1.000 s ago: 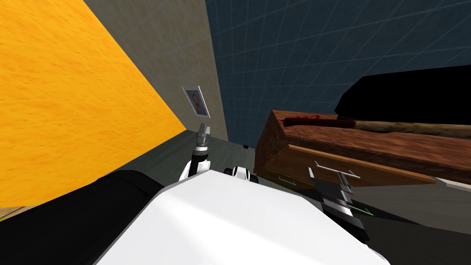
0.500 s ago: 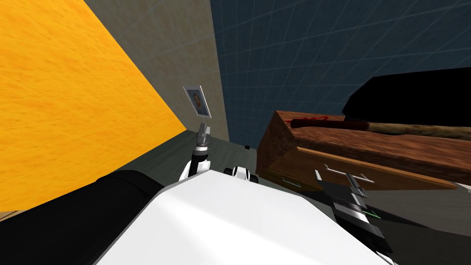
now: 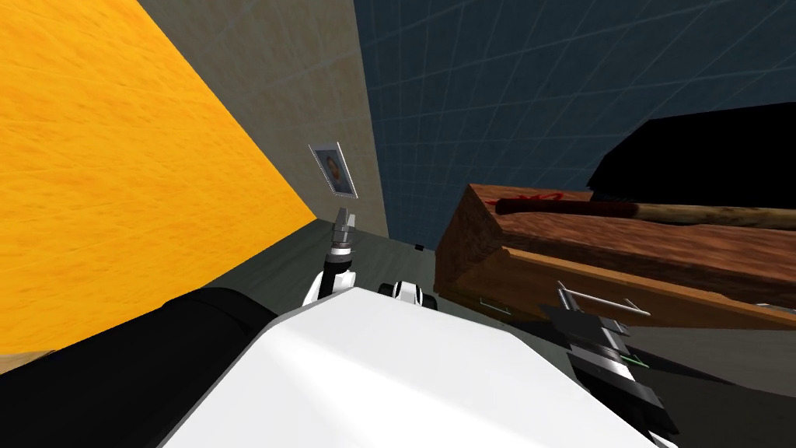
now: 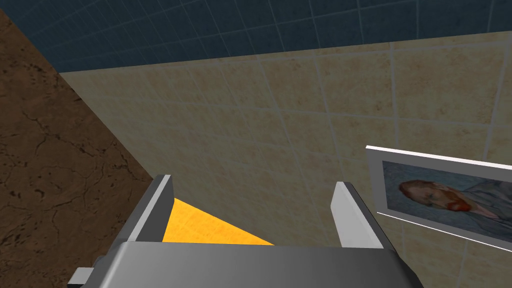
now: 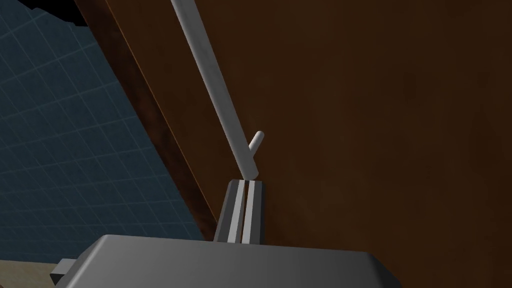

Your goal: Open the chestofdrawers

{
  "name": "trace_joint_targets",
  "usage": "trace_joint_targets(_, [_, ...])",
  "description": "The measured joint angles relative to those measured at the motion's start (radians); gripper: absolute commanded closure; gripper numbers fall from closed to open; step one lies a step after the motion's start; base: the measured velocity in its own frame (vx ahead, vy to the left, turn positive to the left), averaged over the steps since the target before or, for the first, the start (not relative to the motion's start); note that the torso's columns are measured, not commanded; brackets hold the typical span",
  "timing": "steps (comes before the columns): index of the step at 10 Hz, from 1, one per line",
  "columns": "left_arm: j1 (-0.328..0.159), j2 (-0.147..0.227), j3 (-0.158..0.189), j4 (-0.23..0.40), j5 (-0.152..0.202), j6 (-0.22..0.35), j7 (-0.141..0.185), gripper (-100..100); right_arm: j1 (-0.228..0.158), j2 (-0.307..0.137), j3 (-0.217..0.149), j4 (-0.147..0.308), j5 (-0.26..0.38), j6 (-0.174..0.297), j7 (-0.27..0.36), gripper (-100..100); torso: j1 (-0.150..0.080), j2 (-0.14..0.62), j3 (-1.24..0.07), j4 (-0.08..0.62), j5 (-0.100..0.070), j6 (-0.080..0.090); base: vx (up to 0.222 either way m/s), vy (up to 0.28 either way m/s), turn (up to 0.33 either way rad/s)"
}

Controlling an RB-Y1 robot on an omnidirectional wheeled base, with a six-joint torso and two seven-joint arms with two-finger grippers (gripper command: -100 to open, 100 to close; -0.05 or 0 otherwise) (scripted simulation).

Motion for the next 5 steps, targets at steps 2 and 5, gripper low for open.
trace_joint_targets(2, [0.0, 0.0, 0.0, 0.0, 0.0, 0.0, 0.0, 0, 0.009, -0.005, -0.004, -0.007, -0.004, -0.005, -0.007, 100, -0.003, -0.008, -0.005, -0.003, -0.003, -0.003, -0.155, 0.009, -0.035])
trace_joint_targets(5, [0.001, 0.0, 0.0, 0.0, 0.0, 0.0, 0.0, 0, 0.026, -0.02, -0.001, -0.007, 0.012, 0.011, -0.008, -100, -0.003, -0.021, -0.013, -0.007, -0.003, -0.004, 0.053, -0.032, 0.041])
